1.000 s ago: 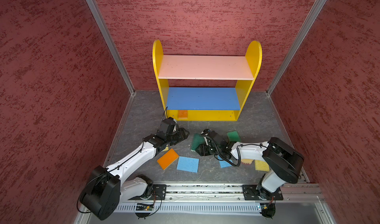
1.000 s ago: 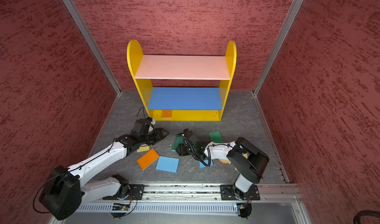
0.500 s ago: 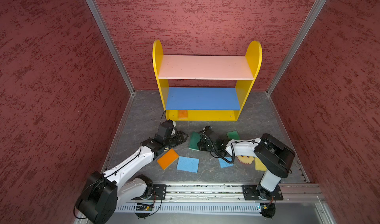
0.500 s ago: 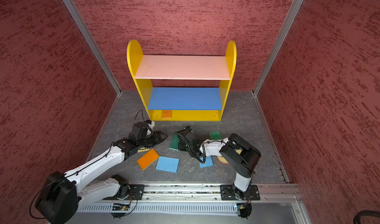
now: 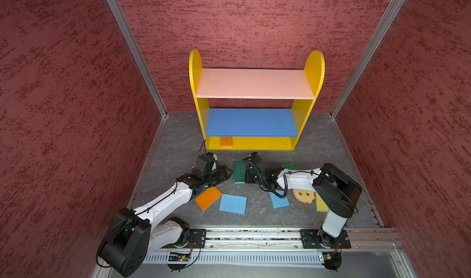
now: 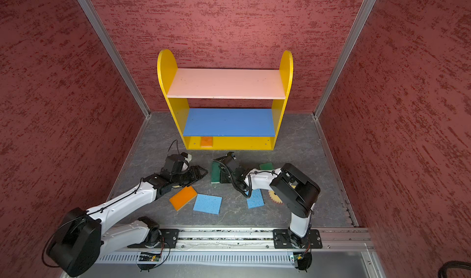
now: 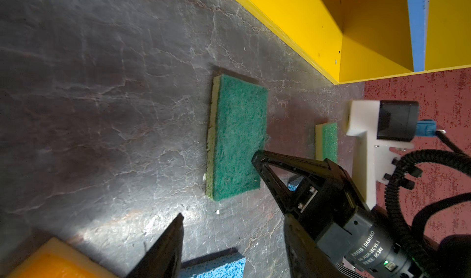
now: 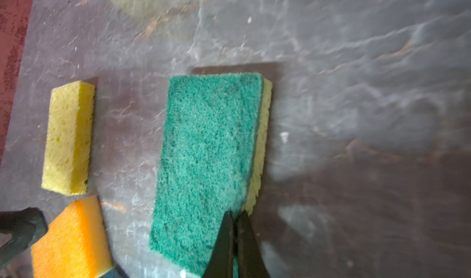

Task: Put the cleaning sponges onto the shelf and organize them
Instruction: 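Lower the right gripper onto the green sponge while the left gripper reaches toward it, then grasp the green scouring sponge with the right gripper and carry it to the shelf base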

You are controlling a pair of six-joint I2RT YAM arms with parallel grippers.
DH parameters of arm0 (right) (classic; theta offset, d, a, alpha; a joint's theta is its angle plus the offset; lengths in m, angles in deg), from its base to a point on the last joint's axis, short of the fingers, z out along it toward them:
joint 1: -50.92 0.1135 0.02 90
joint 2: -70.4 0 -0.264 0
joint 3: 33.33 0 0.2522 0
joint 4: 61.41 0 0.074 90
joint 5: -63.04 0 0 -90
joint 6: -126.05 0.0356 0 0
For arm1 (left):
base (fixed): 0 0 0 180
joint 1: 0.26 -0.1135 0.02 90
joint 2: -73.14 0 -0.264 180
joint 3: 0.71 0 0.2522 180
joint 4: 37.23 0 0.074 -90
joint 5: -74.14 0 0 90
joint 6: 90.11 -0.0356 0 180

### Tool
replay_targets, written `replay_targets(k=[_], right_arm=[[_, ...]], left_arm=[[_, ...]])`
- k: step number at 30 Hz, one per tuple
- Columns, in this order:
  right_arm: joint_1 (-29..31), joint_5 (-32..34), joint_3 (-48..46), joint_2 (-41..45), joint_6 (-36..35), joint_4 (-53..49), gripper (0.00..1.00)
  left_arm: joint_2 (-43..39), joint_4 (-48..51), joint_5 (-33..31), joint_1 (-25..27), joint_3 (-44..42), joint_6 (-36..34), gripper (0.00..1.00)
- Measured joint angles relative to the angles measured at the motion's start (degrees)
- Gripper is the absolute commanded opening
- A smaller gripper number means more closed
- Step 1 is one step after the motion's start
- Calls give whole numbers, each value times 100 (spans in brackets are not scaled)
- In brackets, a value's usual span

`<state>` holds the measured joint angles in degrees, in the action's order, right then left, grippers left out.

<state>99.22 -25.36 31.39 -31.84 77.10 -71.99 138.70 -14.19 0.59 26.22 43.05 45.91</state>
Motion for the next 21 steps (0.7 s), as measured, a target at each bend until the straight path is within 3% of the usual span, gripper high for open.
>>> replay_targets(k=[14, 21], right_arm=[[-321, 994, -114, 345, -796, 367, 0], [-691, 1263, 188, -256, -1204, 979, 0]], left_arm=[[214, -264, 142, -63, 22, -31, 67], [-297, 20, 103, -162, 22, -44, 67]])
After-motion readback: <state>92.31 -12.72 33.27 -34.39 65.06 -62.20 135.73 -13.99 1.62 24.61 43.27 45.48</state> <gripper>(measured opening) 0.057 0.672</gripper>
